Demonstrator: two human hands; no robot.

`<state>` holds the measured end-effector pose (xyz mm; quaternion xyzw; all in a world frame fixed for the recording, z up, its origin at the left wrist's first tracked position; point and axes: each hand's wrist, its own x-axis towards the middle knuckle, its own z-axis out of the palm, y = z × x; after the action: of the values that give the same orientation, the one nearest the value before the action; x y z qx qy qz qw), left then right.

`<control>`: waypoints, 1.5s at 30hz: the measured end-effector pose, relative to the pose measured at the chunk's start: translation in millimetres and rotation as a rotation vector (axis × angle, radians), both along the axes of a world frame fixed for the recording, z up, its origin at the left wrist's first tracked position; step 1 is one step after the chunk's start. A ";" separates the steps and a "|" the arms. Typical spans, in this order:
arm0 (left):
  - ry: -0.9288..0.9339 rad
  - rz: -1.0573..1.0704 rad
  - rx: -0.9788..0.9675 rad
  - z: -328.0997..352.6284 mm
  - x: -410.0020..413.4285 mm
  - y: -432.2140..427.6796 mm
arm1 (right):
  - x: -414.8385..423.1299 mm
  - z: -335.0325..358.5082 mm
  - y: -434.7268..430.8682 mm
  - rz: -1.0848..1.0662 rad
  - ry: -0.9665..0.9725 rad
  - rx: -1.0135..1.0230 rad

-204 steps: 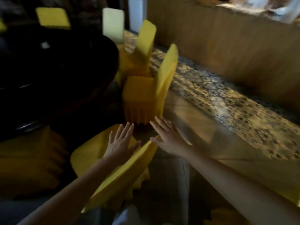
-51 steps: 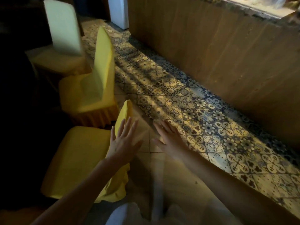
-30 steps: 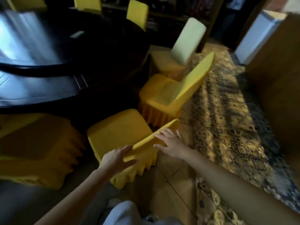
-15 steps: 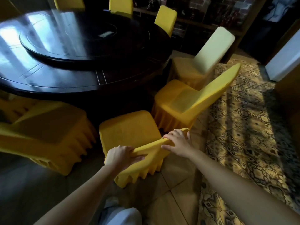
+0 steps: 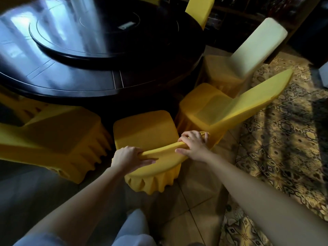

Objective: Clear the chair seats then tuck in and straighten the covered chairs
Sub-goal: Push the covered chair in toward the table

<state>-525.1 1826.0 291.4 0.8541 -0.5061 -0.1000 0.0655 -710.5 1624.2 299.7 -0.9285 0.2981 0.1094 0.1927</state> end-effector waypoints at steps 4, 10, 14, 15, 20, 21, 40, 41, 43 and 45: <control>0.096 0.053 0.058 2.1 34.1 -31.5 | 36.1 -1.6 -30.1 0.015 -0.002 -0.002; 0.193 0.094 0.089 2.6 86.9 -69.9 | 90.3 0.7 -64.4 -0.003 -0.026 -0.008; 0.203 0.063 0.099 8.1 109.6 -89.3 | 114.3 0.6 -82.9 -0.010 -0.025 -0.012; 0.198 0.056 0.111 8.5 113.7 -92.4 | 118.2 0.4 -85.6 -0.010 -0.028 -0.011; 0.177 0.038 0.138 12.9 135.3 -112.2 | 139.7 1.9 -102.7 -0.022 -0.020 0.017; 0.184 0.037 0.140 13.9 138.2 -115.4 | 143.2 1.9 -105.5 -0.026 -0.016 0.022; 0.241 -0.010 0.130 9.5 161.3 -133.5 | 159.2 2.7 -119.9 -0.075 0.009 -0.006; 0.238 -0.009 0.130 9.3 161.6 -133.1 | 159.0 3.9 -118.9 -0.081 0.011 -0.009; 0.231 -0.005 0.131 9.9 161.1 -133.8 | 158.5 5.5 -117.7 -0.094 0.014 -0.013; 0.229 -0.006 0.149 10.6 160.1 -135.0 | 158.7 6.8 -116.1 -0.109 0.014 -0.031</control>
<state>-364.9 1691.0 302.0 0.8383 -0.4889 -0.2342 0.0589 -551.9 1508.1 306.5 -0.9128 0.3514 0.1005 0.1820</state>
